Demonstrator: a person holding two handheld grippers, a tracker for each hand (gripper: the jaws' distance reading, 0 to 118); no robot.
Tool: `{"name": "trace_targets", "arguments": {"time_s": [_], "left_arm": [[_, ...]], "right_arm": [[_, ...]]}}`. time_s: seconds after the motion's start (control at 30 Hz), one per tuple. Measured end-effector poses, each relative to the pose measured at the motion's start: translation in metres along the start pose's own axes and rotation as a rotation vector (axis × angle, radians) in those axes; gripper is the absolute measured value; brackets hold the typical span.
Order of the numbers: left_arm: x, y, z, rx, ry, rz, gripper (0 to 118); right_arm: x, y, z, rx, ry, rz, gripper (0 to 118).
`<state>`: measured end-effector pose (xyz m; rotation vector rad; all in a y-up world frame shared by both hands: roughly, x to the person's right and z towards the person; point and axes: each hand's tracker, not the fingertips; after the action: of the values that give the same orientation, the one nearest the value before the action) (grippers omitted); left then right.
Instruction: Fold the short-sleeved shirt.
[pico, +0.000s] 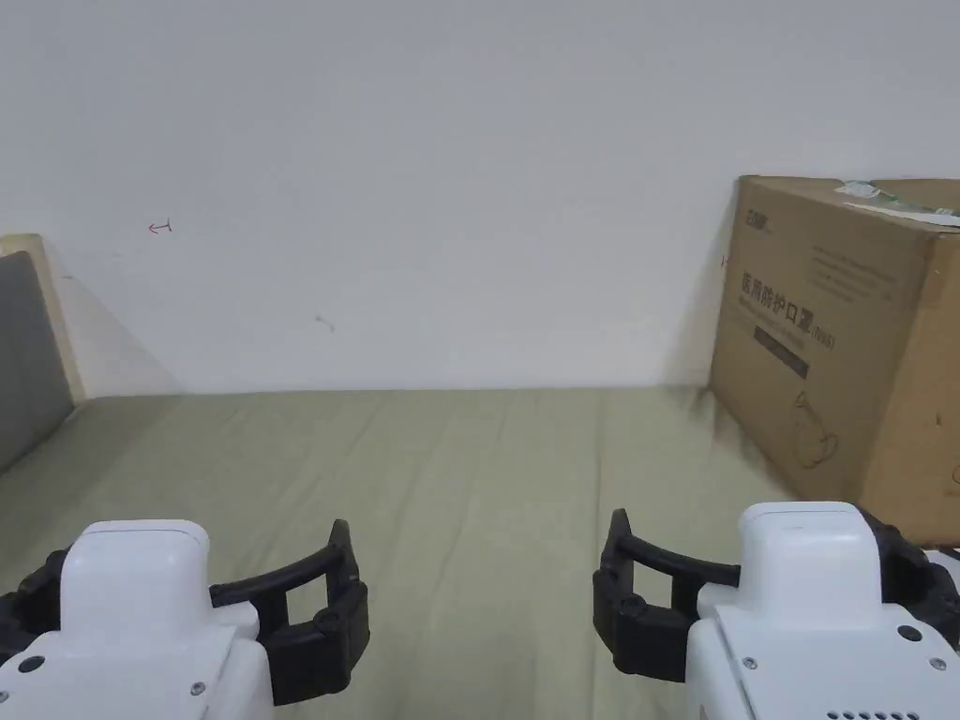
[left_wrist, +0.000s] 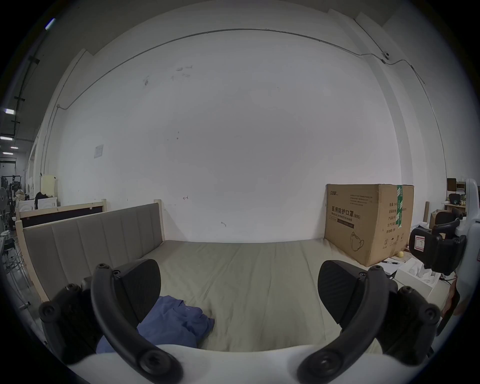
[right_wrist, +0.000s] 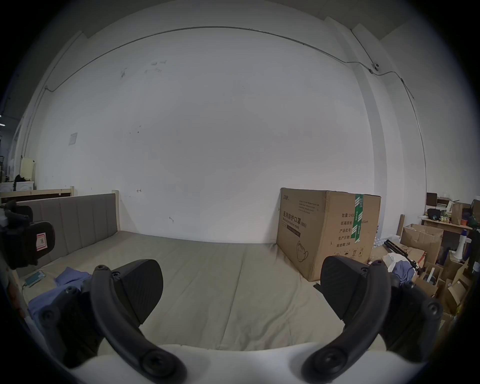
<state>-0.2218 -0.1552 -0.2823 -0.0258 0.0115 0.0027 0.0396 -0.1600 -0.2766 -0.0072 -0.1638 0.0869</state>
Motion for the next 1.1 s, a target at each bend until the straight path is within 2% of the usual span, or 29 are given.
{"name": "trace_targets", "arguments": {"time_s": [1.1], "left_arm": [[0.007,-0.0012,0.0012,0.006,-0.019,-0.038,118]], "right_arm": [[0.0053,-0.0074,-0.0032,-0.039,-0.002,-0.026,118]]}}
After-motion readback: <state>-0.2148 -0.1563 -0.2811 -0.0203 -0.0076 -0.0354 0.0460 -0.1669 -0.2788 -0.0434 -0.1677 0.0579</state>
